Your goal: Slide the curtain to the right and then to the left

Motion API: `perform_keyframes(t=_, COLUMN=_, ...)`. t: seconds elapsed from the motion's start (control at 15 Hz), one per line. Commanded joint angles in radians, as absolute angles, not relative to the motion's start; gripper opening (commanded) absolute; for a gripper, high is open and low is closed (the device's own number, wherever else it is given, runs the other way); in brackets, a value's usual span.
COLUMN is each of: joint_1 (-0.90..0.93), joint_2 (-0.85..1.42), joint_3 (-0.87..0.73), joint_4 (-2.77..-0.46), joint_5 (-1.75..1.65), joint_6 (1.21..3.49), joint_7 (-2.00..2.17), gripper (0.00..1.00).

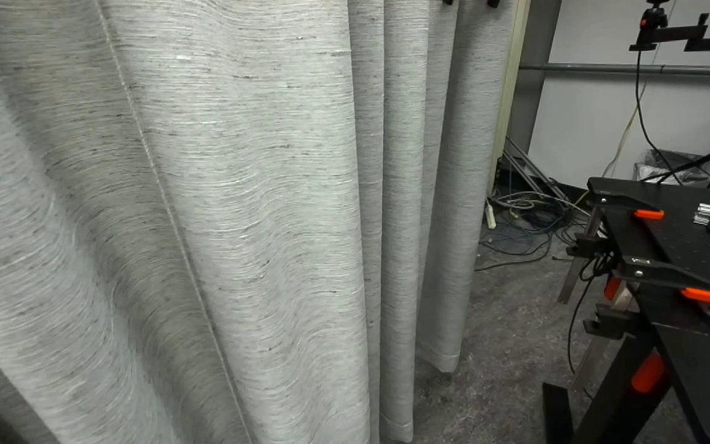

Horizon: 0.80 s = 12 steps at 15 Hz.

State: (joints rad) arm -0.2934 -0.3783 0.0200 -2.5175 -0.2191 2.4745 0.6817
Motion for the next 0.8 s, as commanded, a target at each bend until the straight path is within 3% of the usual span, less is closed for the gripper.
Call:
perform_keyframes(t=0.0, joint_1=-0.304, joint_2=-0.439, joint_3=0.018, joint_4=-2.563, joint_5=-0.233, joint_6=2.427, joint_7=0.691, gripper=1.0)
perform_keyframes(t=0.73, joint_1=-0.315, joint_2=-0.438, joint_3=0.03, joint_4=-2.566, joint_5=-0.259, joint_6=2.366, joint_7=0.706, gripper=1.0)
